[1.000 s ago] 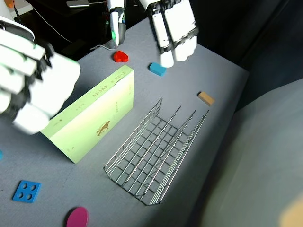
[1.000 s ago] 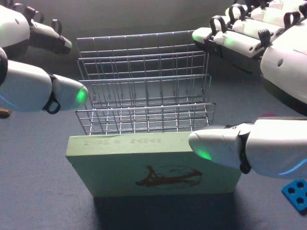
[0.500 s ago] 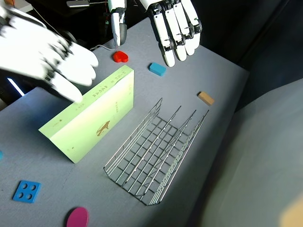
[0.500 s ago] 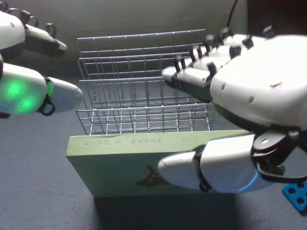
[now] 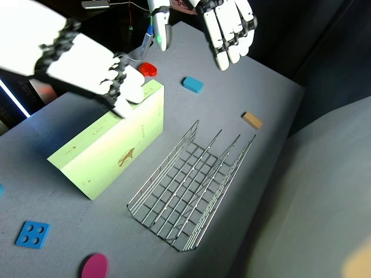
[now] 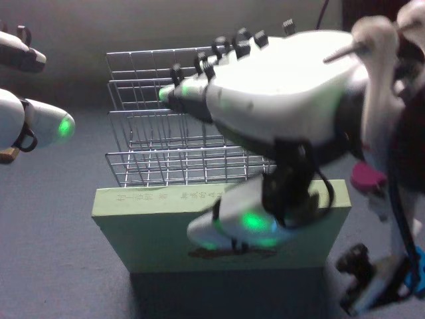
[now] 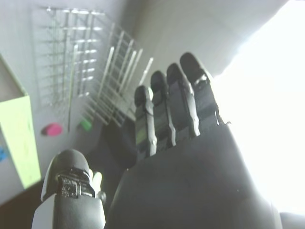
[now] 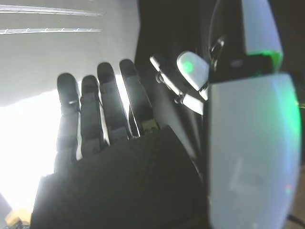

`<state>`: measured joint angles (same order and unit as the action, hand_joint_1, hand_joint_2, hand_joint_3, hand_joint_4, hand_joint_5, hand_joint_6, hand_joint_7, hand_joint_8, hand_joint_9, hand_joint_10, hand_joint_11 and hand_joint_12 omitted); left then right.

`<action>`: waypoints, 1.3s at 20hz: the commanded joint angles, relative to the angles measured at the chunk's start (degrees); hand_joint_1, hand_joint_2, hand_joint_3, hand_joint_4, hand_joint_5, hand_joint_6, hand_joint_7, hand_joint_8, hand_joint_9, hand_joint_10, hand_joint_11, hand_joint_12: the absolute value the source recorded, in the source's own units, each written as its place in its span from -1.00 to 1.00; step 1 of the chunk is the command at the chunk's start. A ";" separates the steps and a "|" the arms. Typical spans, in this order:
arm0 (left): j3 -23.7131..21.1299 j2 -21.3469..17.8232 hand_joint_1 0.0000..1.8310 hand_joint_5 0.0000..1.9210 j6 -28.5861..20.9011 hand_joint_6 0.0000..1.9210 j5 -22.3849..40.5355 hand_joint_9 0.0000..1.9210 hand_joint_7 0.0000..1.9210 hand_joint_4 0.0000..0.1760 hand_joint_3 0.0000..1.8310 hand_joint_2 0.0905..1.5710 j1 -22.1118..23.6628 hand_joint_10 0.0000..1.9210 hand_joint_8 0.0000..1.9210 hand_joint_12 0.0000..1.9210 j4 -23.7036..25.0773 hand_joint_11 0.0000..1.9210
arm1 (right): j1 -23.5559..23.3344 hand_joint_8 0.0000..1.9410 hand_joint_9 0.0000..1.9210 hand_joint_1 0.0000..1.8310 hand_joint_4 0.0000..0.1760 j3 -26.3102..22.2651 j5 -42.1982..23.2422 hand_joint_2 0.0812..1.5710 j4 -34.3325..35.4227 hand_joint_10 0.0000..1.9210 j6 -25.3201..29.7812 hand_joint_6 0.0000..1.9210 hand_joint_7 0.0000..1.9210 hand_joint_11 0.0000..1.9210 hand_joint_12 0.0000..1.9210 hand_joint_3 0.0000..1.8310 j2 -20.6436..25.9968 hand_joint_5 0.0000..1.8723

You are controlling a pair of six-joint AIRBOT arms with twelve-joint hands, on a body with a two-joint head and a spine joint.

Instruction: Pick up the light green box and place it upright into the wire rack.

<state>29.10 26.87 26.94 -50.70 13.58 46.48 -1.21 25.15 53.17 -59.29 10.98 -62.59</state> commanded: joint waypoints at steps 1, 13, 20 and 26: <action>-0.03 -0.22 -0.93 -0.71 0.28 -1.00 3.54 -0.76 -0.69 -0.81 -1.00 0.44 1.03 -1.00 -1.00 -0.28 3.43 -1.00 | -0.76 -1.00 -0.89 -0.21 -1.00 0.89 -0.78 0.11 -1.57 -0.99 0.46 -0.99 -0.82 -1.00 -0.38 -1.00 -0.55 -0.83; 2.33 -0.83 -0.90 -0.69 5.59 -1.00 7.40 -0.76 -0.69 -0.87 -1.00 0.44 -0.42 -1.00 -1.00 -0.25 3.32 -1.00 | 3.95 -1.00 -0.85 -0.17 -1.00 12.90 -1.88 0.14 4.51 -0.99 -2.94 -1.00 -0.82 -1.00 -0.42 -1.00 -9.10 -0.83; 2.89 -1.83 -0.91 -0.67 5.82 -1.00 9.12 -0.74 -0.68 -0.96 -1.00 0.45 -1.49 -1.00 -1.00 -0.20 3.31 -1.00 | 7.48 -1.00 -0.85 -0.17 -1.00 14.71 -2.15 0.12 4.33 -0.99 -4.98 -0.99 -0.82 -1.00 -0.43 -1.00 -11.65 -0.81; 3.10 -1.86 -0.91 -0.67 5.83 -1.00 9.50 -0.73 -0.68 -1.00 -1.00 0.45 -1.52 -1.00 -1.00 -0.21 3.31 -1.00 | 8.23 -1.00 -0.84 -0.14 -1.00 16.31 -2.40 0.11 4.52 -0.99 -5.36 -0.99 -0.80 -1.00 -0.42 -1.00 -13.09 -0.79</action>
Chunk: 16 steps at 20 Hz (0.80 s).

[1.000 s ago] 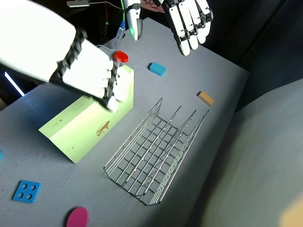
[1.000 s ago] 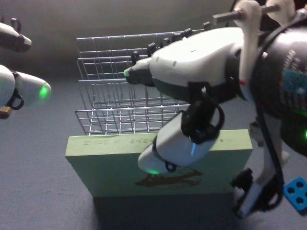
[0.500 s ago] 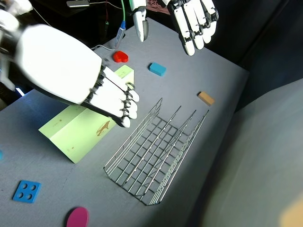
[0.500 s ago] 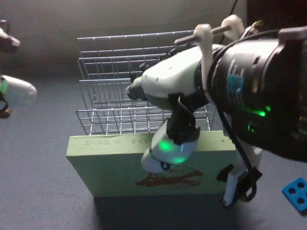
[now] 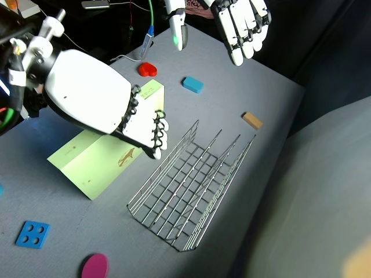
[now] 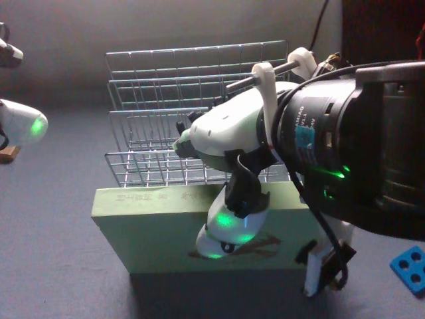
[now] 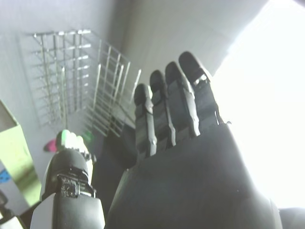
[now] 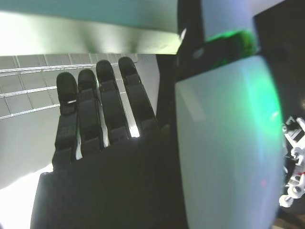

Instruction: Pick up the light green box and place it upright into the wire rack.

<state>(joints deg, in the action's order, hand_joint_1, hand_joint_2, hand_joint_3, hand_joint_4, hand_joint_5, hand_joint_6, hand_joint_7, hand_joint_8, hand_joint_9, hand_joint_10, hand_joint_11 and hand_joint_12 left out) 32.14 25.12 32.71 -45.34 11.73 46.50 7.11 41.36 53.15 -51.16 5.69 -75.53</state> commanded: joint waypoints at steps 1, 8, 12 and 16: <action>0.08 -0.11 -0.91 -0.67 0.06 -1.00 4.03 -0.73 -0.68 -1.00 -1.00 0.45 0.33 -1.00 -1.00 -0.21 3.28 -1.00 | 0.14 -1.00 -0.84 -0.14 -1.00 0.35 -2.47 0.11 -3.58 -0.99 -0.18 -0.99 -0.80 -1.00 -0.42 -1.00 -0.37 -0.79; 0.15 -0.11 -0.91 -0.67 0.06 -1.00 3.49 -0.74 -0.68 -1.00 -1.00 0.45 0.28 -1.00 -1.00 -0.24 3.28 -1.00 | 0.87 -0.98 -0.52 -0.01 -1.00 1.24 -2.42 0.26 -3.51 -0.96 -1.48 -0.98 -0.45 -0.96 0.21 -0.99 -0.72 -0.51; 0.22 -0.11 -0.91 -0.67 0.06 -1.00 3.52 -0.74 -0.67 -1.00 -1.00 0.45 0.28 -1.00 -1.00 -0.24 3.28 -1.00 | 0.10 -0.97 -0.24 0.07 -1.00 1.27 -2.55 0.30 -3.48 -0.90 -1.55 -0.97 -0.16 -0.71 0.38 -1.00 -0.68 -0.29; 0.23 -0.11 -0.91 -0.67 0.06 -1.00 3.57 -0.73 -0.67 -1.00 -1.00 0.46 0.28 -1.00 -1.00 -0.25 3.28 -1.00 | 0.17 -0.08 -0.28 0.31 -1.00 1.26 -2.57 0.41 -3.46 -0.03 -1.88 -0.07 0.04 -0.49 0.56 -0.98 -0.67 -0.16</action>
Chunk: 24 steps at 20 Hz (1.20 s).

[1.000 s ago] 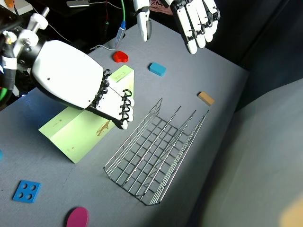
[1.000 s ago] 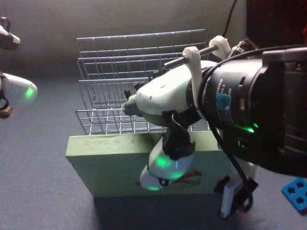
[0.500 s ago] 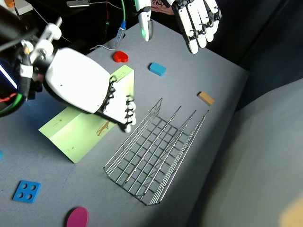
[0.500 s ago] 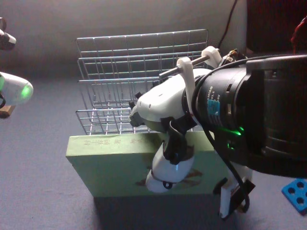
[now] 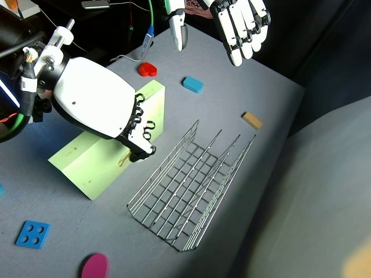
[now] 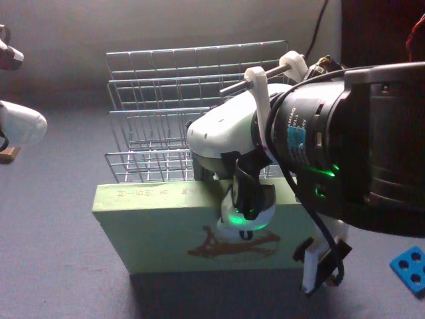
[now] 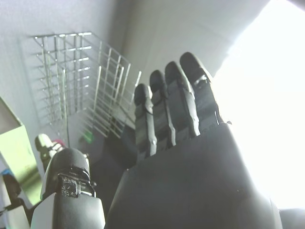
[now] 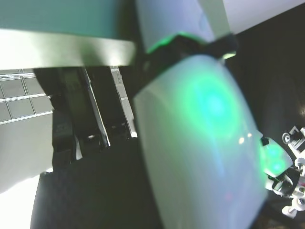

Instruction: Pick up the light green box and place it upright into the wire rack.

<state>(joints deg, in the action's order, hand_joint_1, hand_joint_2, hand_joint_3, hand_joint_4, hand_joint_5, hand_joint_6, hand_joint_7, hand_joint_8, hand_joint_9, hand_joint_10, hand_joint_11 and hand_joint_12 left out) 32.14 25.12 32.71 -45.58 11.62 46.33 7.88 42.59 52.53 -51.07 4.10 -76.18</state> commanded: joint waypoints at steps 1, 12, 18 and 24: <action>0.24 -0.11 -0.91 -0.67 0.06 -1.00 3.79 -0.73 -0.67 -1.00 -1.00 0.46 0.39 -1.00 -1.00 -0.24 3.46 -1.00 | -0.53 0.17 -0.28 0.35 -1.00 0.04 -1.94 0.44 -3.55 0.20 -0.49 0.09 0.03 -0.45 0.67 -0.99 0.03 -0.17; 0.02 -0.44 -0.88 -0.67 0.06 -1.00 3.53 -0.73 -0.66 -1.00 -1.00 0.47 0.40 -1.00 -1.00 -0.24 3.45 -1.00 | -4.05 0.22 -0.23 0.37 -1.00 -3.48 -1.29 0.42 -1.11 0.40 -1.66 -0.01 0.05 -0.37 0.74 -1.00 5.47 -0.07; -0.18 -0.75 -0.84 -0.66 -0.08 -1.00 3.13 -0.72 -0.66 -1.00 -1.00 0.45 0.48 -1.00 -1.00 -0.23 3.44 -1.00 | -12.92 0.21 -0.23 0.37 -1.00 -4.86 -0.92 0.42 1.89 0.39 -5.79 0.01 0.05 -0.36 0.74 -1.00 9.08 -0.08; -0.27 -0.75 -0.84 -0.66 -0.34 -1.00 2.79 -0.72 -0.66 -1.00 -1.00 0.45 0.74 -1.00 -1.00 -0.23 3.41 -1.00 | -19.00 0.23 -0.23 0.37 -1.00 -1.92 -1.80 0.42 -0.04 0.40 -9.75 0.00 0.04 -0.33 0.75 -1.00 8.75 -0.07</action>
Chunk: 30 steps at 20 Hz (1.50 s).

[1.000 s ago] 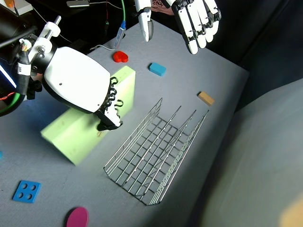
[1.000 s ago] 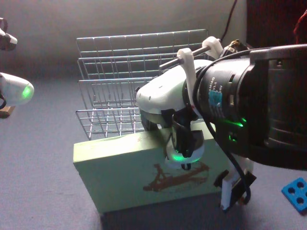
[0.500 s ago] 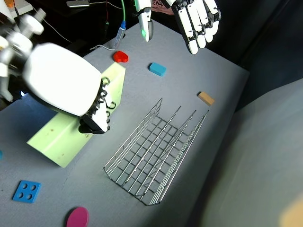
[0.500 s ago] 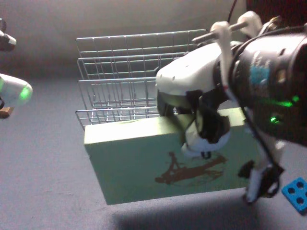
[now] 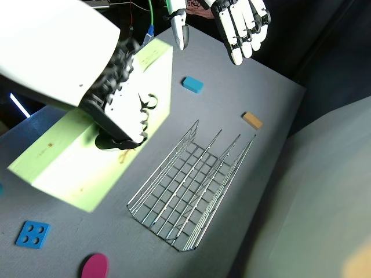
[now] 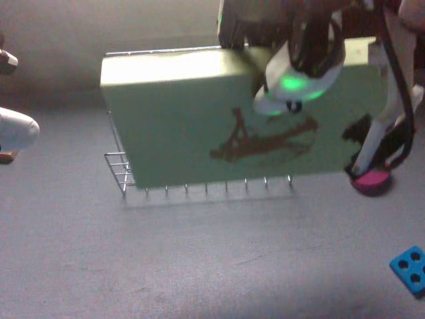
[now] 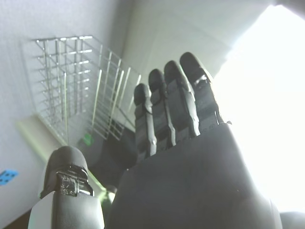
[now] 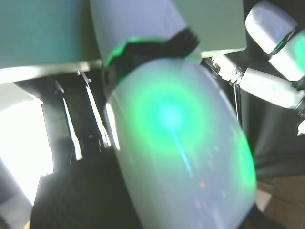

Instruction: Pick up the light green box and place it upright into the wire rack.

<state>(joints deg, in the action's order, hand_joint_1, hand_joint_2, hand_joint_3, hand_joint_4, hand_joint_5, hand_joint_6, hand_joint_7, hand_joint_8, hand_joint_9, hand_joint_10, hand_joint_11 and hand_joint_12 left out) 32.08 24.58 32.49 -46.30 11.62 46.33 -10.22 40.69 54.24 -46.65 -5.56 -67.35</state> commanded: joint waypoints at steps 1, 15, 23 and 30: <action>-0.21 -0.20 -0.84 -0.66 -0.12 -1.00 3.48 -0.72 -0.65 -1.00 -1.00 0.45 0.75 -1.00 -1.00 -0.23 3.41 -1.00 | -1.22 0.23 -0.23 0.37 -1.00 0.55 -4.01 0.42 -5.24 0.40 -0.57 0.00 0.04 -0.33 0.75 -1.00 -0.29 -0.07; -0.21 -0.20 -0.83 -0.65 -0.20 -1.00 3.47 -0.71 -0.65 -1.00 -1.00 0.46 0.76 -1.00 -1.00 -0.22 3.23 -1.00 | 1.18 0.22 -0.23 0.37 -1.00 12.66 -6.06 0.42 -7.48 0.38 -0.71 0.01 0.05 -0.33 0.71 -1.00 -10.01 -0.08; -0.22 -0.20 -0.83 -0.66 -0.18 -1.00 3.52 -0.72 -0.65 -1.00 -1.00 0.45 0.78 -1.00 -1.00 -0.22 3.23 -1.00 | 3.72 0.25 -0.26 0.36 -1.00 16.43 -7.52 0.44 -8.90 0.40 1.39 0.06 0.03 -0.35 0.72 -1.00 -14.53 -0.11; -0.20 -0.20 -0.86 -0.66 -0.16 -1.00 3.52 -0.73 -0.66 -1.00 -1.00 0.47 0.85 -1.00 -1.00 -0.22 3.23 -1.00 | 5.26 0.27 -0.27 0.36 -1.00 20.22 -8.60 0.45 -9.54 0.40 4.88 0.08 0.01 -0.37 0.72 -1.00 -16.94 -0.12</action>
<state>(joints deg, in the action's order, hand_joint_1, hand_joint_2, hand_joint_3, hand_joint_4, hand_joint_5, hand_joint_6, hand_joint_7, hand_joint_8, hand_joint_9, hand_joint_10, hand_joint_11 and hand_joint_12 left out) 32.08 24.58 32.27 -46.68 11.75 46.22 -4.54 61.04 48.66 -51.92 -1.04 -84.27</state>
